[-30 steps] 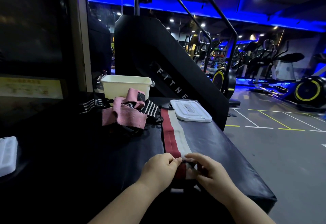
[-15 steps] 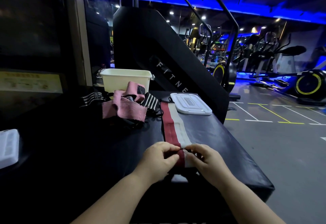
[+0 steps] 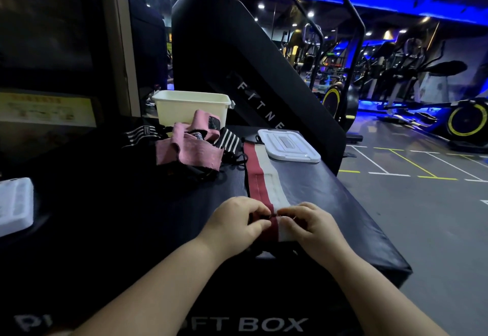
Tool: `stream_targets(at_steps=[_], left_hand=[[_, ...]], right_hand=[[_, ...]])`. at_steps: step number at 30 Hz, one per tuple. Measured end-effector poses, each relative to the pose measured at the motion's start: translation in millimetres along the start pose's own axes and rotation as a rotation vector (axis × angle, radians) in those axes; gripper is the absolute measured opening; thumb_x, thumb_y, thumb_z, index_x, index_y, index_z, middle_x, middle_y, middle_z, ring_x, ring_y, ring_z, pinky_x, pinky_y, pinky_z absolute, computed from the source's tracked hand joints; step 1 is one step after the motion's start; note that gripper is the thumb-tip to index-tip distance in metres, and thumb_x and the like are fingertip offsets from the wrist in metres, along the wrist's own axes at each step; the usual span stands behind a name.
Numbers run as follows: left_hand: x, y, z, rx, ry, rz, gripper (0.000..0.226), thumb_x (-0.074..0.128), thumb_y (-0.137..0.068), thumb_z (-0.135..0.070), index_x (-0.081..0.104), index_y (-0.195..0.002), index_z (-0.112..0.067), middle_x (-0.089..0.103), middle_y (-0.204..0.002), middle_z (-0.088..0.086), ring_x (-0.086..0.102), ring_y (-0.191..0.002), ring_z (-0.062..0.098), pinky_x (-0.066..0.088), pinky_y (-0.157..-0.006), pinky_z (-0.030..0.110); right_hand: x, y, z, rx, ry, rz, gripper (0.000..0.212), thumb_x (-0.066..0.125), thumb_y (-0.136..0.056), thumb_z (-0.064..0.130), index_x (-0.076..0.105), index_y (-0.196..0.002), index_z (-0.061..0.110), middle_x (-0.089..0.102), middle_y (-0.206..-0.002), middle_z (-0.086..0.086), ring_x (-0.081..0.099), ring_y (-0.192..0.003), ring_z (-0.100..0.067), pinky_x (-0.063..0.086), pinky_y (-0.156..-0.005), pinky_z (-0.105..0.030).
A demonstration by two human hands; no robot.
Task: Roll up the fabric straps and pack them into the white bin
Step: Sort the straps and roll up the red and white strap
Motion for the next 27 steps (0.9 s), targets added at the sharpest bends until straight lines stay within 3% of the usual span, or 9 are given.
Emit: stream_targets(at_steps=[6,8,11,14,17,23,27], left_hand=[[5.9,-4.9,6.0,-0.035,0.02,0.03,0.021,0.07,-0.086,-0.027,0.075,-0.106,-0.021,0.069,-0.106,-0.006,0.06,-0.099,0.007,0.045,-0.092,0.021],[11.1,-1.6,6.1,-0.019,0.053,0.072,0.033,0.075,-0.081,-0.032,0.072,-0.111,-0.02,0.064,-0.107,-0.008,0.058,-0.1,0.006,0.045,-0.092,0.022],[19.5,2.3,9.6,-0.007,0.008,0.17,0.056,0.082,-0.07,-0.039,0.065,-0.121,-0.023,0.057,-0.112,-0.01,0.053,-0.104,0.008,0.044,-0.094,0.023],[20.3,4.7,8.7,0.0,-0.009,0.152,0.054,0.08,-0.074,-0.032,0.062,-0.124,-0.023,0.056,-0.116,-0.008,0.053,-0.107,0.009,0.043,-0.097,0.025],[17.7,6.9,10.5,-0.006,-0.031,0.132,0.05,0.074,-0.081,-0.039,0.062,-0.126,-0.023,0.057,-0.116,-0.008,0.053,-0.111,0.008,0.041,-0.099,0.025],[14.0,11.7,12.1,-0.01,0.023,0.162,0.035,0.07,-0.083,-0.041,0.067,-0.115,-0.027,0.058,-0.103,-0.012,0.054,-0.102,0.004,0.043,-0.094,0.025],[14.5,10.6,12.0,-0.012,0.021,0.17,0.044,0.06,-0.077,-0.054,0.07,-0.108,-0.025,0.06,-0.096,-0.014,0.055,-0.097,0.005,0.045,-0.09,0.026]], right_hand=[[2.8,-10.8,-0.5,0.055,0.02,-0.007,0.011,0.069,-0.088,0.03,0.079,-0.093,0.026,0.058,-0.089,0.01,0.057,-0.085,0.0,0.038,-0.076,-0.013],[3.2,-12.8,-1.9,0.075,0.021,-0.017,0.012,0.069,-0.088,0.03,0.079,-0.091,0.024,0.058,-0.089,0.01,0.057,-0.084,0.0,0.036,-0.073,-0.009],[5.3,-12.8,-3.8,0.099,0.045,-0.036,0.013,0.067,-0.089,0.029,0.078,-0.09,0.022,0.062,-0.09,0.007,0.059,-0.086,-0.008,0.038,-0.075,-0.018],[5.7,-7.3,-3.2,0.104,-0.026,-0.071,0.008,0.067,-0.089,0.028,0.073,-0.09,0.034,0.067,-0.091,0.007,0.061,-0.082,-0.006,0.04,-0.072,-0.011],[6.2,-1.2,-0.9,0.078,-0.109,-0.044,0.018,0.068,-0.088,0.029,0.064,-0.083,0.045,0.069,-0.091,0.007,0.063,-0.079,-0.003,0.046,-0.069,-0.011],[3.9,5.6,1.7,0.086,-0.129,0.019,0.003,0.073,-0.084,0.036,0.072,-0.086,0.033,0.072,-0.084,0.01,0.066,-0.081,-0.004,0.05,-0.075,-0.02],[3.0,8.3,4.1,0.083,-0.117,0.023,0.008,0.071,-0.086,0.035,0.07,-0.078,0.036,0.071,-0.082,0.01,0.063,-0.078,-0.001,0.048,-0.071,-0.018]])
Point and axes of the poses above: each hand's wrist, its own y-axis away from the middle knuckle, its own x-axis out of the palm, z = x × y, the point moved 7 cm from there along -y, towards the middle knuckle
